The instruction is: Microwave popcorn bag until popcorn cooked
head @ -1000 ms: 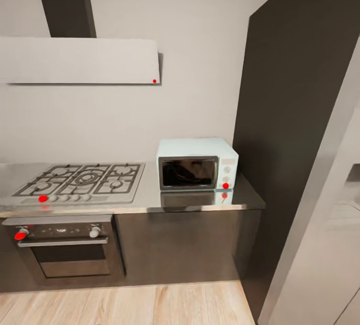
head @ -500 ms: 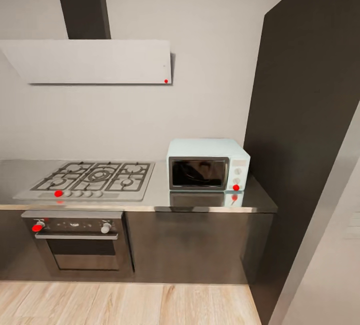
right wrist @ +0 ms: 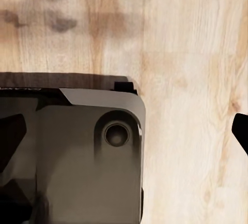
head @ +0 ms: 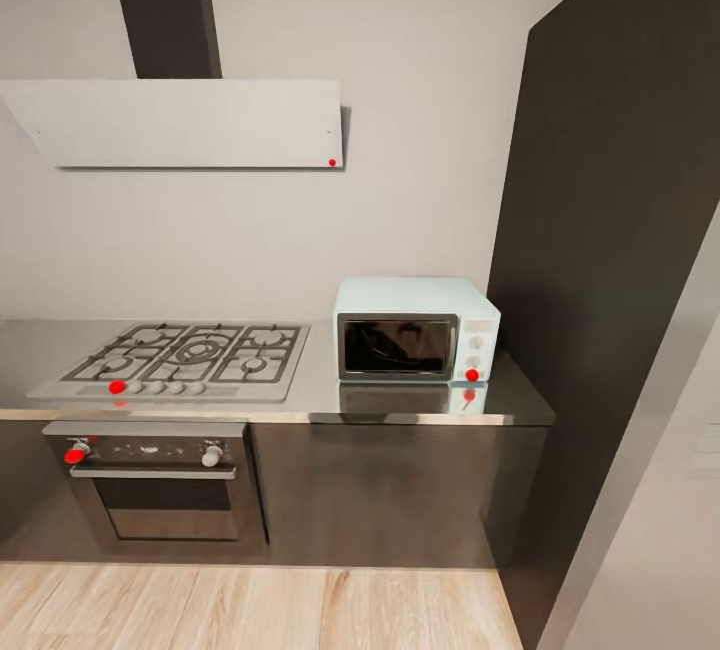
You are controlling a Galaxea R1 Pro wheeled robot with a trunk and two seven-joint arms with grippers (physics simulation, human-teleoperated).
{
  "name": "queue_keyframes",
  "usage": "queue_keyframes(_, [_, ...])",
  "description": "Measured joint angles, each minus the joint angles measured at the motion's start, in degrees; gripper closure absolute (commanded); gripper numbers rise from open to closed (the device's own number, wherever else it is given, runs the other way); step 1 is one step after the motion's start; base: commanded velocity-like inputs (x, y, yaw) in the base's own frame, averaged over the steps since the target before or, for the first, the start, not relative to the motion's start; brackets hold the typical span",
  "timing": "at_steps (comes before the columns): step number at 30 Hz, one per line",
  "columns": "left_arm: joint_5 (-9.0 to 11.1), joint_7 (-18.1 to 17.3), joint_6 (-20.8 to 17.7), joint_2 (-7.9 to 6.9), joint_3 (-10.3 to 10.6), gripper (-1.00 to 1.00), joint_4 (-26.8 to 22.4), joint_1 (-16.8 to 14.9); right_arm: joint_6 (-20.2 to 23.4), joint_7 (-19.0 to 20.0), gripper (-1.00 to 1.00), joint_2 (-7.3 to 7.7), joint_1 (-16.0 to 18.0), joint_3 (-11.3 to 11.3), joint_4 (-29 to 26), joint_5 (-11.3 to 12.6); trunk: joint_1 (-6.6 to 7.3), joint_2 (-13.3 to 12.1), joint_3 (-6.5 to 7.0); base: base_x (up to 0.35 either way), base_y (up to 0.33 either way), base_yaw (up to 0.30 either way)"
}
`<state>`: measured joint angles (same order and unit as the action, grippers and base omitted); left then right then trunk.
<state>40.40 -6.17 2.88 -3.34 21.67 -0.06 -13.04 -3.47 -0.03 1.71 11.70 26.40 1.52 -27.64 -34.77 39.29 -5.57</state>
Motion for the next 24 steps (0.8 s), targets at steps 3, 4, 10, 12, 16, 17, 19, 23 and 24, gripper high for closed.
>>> queue_keyframes(3, [0.00, 0.07, 0.13, 0.00, -0.06, -1.00, 0.05, 0.00, -0.27, 0.61, -1.00, -0.18, 0.04, 0.18, -2.32, -0.09, 0.00, 0.00, 0.00, 0.000, 0.000, 0.000])
queue_keyframes(4, [0.00, 0.08, 0.16, 0.00, -0.05, -1.00, 0.06, 0.00, -0.11, 0.72, -1.00, -0.35, 0.04, 0.22, -4.56, -0.07, 0.00, 0.00, 0.00, 0.000, 0.000, 0.000])
queue_keyframes(10, [0.00, 0.06, 0.21, -0.08, -0.09, -1.00, 0.01, 0.00, 13.87, 5.37, -1.00, -4.39, 0.05, -0.17, -30.98, 0.21, 0.00, 0.00, 0.01, 0.000, 0.000, 0.000])
queue_keyframes(12, [0.00, 0.06, 0.21, -0.08, -0.08, -1.00, 0.01, 0.00, 22.68, 9.27, -1.00, -6.47, 0.04, -2.22, -41.96, 0.36, 0.00, -0.01, 0.02, 0.000, 0.000, 0.000])
queue_keyframes(16, [0.00, 0.04, 0.21, -0.08, -0.09, -1.00, 0.00, 0.00, 38.12, 15.07, -1.00, -8.11, 0.00, -9.06, -62.36, 0.99, 0.00, 0.00, 0.01, 0.000, 0.000, 0.000])
queue_keyframes(17, [0.00, 0.02, 0.21, -0.08, -0.09, -1.00, 0.00, 0.00, 42.07, 16.25, -1.00, -8.30, -0.19, -10.27, -67.82, 1.09, 0.01, 0.00, 0.02, 0.000, 0.000, 0.000])
queue_keyframes(19, [0.00, 0.02, 0.21, -0.13, -0.09, -1.00, 0.00, 0.00, 48.13, 18.09, -1.00, -8.39, 0.27, -11.05, -73.77, 1.16, 0.00, 0.00, 0.01, 0.000, 0.000, 0.000])
queue_keyframes(23, [0.00, 0.01, 0.21, -0.15, -0.08, -1.00, 0.00, 0.00, 63.31, 24.12, -1.00, -8.17, 10.76, -11.40, -81.31, 1.78, 0.00, -0.01, 0.02, 0.000, 0.000, 0.000])
queue_keyframes(24, [0.00, 0.01, 0.21, -0.16, -0.08, -1.00, 0.00, 0.00, 63.33, 24.63, -1.00, -8.10, 13.01, -11.40, -81.82, 1.81, 0.00, -0.01, 0.02, 0.000, 0.000, 0.000])
